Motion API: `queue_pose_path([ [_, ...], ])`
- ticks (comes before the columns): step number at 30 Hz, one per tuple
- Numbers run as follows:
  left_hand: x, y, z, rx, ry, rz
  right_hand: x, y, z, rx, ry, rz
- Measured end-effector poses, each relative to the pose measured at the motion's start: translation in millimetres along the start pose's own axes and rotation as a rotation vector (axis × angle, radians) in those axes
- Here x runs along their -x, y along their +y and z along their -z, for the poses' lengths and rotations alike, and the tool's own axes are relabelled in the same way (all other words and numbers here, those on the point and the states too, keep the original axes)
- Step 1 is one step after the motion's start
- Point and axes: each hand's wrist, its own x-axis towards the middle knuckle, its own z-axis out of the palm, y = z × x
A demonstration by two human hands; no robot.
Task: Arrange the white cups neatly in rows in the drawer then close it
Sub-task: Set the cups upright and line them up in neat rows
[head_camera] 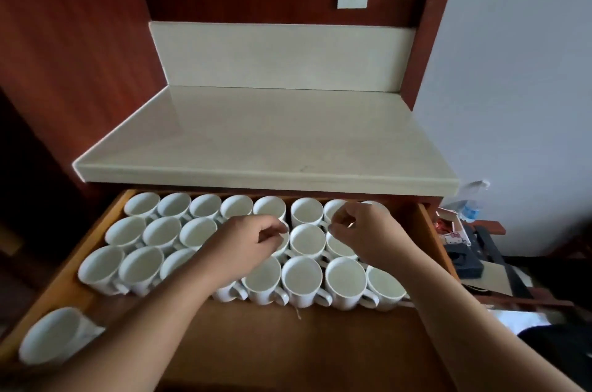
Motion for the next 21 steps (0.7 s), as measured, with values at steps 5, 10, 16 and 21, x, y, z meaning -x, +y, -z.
queue_pose_path([
  [5, 48.6, -65.2, 72.6, -0.173, 0.021, 0.209, -16.1, -83.1, -71.3, -0.019, -0.261, 0.123],
  [10, 98.2, -137.0, 130.8, -0.444, -0.092, 0.339, -14.4, -150.3, -147.4, -0.003, -0.465, 0.194],
  [16, 136.9, -199.4, 173.8, -0.555, -0.317, 0.394, -10.5, -216.4, -220.8, 0.002, -0.661, 0.206],
  [21, 143.2, -221.7, 186.9, -0.579, -0.455, 0.268, -3.9, -246.8, -268.6, 0.052, -0.719, 0.135],
])
